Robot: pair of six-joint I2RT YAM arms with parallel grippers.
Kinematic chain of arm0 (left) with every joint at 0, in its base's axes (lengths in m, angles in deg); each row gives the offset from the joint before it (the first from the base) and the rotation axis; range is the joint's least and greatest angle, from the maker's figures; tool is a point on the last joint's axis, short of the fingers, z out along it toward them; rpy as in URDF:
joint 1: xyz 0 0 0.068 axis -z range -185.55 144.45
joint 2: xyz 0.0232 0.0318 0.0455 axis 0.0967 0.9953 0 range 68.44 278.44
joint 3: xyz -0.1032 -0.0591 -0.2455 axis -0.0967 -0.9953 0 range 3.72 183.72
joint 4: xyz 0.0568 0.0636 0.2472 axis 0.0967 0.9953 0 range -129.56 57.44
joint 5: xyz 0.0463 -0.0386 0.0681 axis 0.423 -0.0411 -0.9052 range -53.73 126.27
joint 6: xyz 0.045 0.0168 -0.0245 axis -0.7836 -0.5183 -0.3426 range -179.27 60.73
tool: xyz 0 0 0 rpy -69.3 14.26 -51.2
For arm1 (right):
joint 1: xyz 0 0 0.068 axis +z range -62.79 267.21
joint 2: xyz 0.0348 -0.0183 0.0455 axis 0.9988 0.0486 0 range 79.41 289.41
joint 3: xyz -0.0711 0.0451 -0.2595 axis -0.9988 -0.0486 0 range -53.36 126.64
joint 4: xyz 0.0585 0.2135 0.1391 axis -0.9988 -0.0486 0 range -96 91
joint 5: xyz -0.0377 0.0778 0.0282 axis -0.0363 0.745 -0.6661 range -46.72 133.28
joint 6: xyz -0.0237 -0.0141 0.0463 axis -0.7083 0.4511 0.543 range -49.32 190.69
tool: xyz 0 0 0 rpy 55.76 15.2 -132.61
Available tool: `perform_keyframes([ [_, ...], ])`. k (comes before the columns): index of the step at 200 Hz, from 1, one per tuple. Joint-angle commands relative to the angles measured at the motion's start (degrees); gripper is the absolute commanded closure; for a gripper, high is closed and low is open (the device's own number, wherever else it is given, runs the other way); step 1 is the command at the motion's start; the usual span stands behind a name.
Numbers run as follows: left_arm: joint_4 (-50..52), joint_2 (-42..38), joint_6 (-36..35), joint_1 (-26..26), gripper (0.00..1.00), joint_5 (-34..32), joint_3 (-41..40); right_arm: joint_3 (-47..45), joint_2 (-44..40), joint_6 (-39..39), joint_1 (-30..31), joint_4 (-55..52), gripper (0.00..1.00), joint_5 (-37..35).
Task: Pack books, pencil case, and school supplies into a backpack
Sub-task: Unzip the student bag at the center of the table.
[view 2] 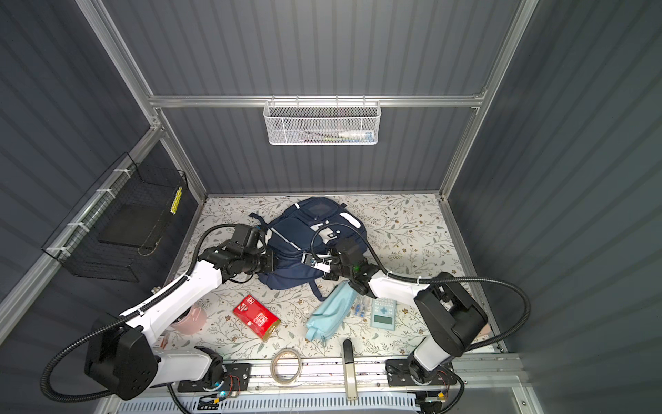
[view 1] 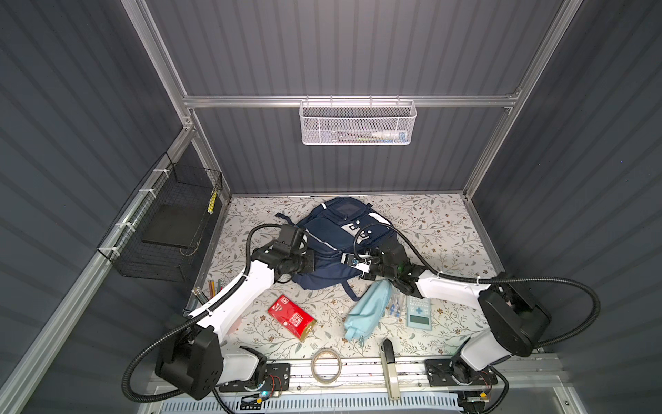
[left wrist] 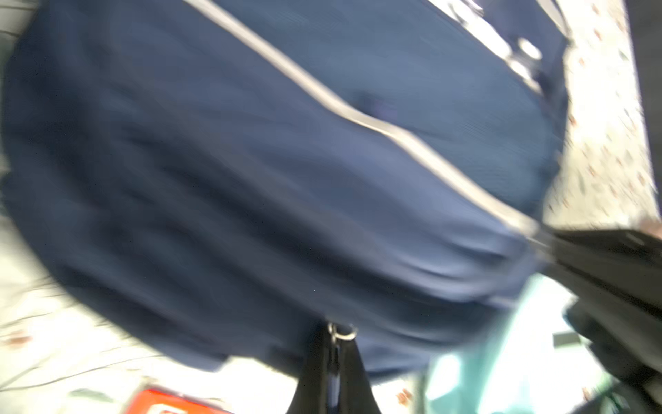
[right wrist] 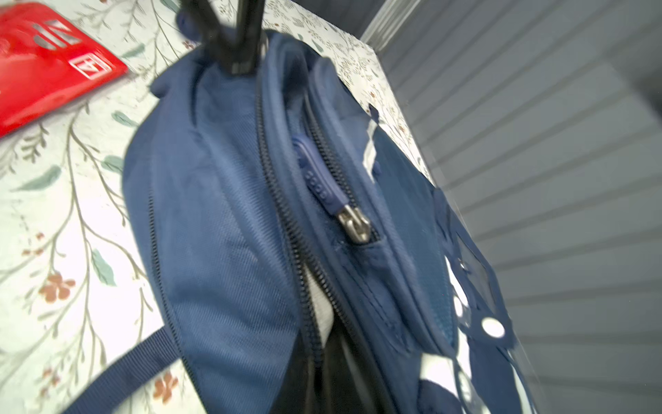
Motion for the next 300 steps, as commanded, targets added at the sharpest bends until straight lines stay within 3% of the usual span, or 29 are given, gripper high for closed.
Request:
perform_keyframes([
  [1, -0.18, 0.65, -1.83, -3.59, 1.0, -2.27, 0.35, -1.62, -3.81, -2.62, -2.31, -2.66, 1.0, -1.62],
  [16, -1.99, 2.05, -1.63, -5.17, 1.0, 1.52, 0.51, -2.07, -5.78, -5.16, -3.69, -5.7, 0.98, -1.68],
  [44, -4.96, 1.69, -1.27, -5.0, 1.0, 8.02, 0.21, -1.66, -4.95, -2.42, -7.79, -4.37, 0.97, -3.27],
  [66, -4.88, -0.2, -0.71, -4.64, 1.0, 11.52, -0.29, -0.15, -3.52, -2.76, -9.83, -3.76, 0.86, -4.51],
  [104, -1.9, -4.78, 0.47, 3.03, 1.0, 12.13, -0.38, 3.68, -0.07, -1.75, -10.1, -4.85, 0.75, -4.19],
  [134, -3.68, -8.52, 3.73, 6.24, 1.0, 16.73, -2.75, 8.45, 4.04, 4.54, -10.06, -6.53, 0.64, -12.82],
  [173, -4.63, -6.33, 3.16, 6.33, 1.0, 17.0, -2.96, 0.91, -7.75, 7.96, -8.32, -6.39, 0.42, -4.08],
  [195, -5.88, -4.66, 2.99, 6.42, 1.0, 16.72, -2.13, -2.16, -16.86, 6.94, -3.91, -10.39, 0.38, -3.3],
  [214, -6.8, -2.91, 3.04, 6.42, 1.0, 18.07, -0.69, -0.66, -19.46, 5.9, 0.71, -13.97, 0.37, -3.16],
  [248, -5.66, -1.75, 1.94, 6.6, 1.0, 17.94, 2.0, 6.72, -13.13, 4.2, 6.65, -20.1, 0.37, 0.84],
  [300, -2.33, -2.29, -0.13, 6.6, 1.0, 17.69, 3.61, 12.75, -3.18, 0.88, 8.86, -20.97, 0.44, 0.26],
])
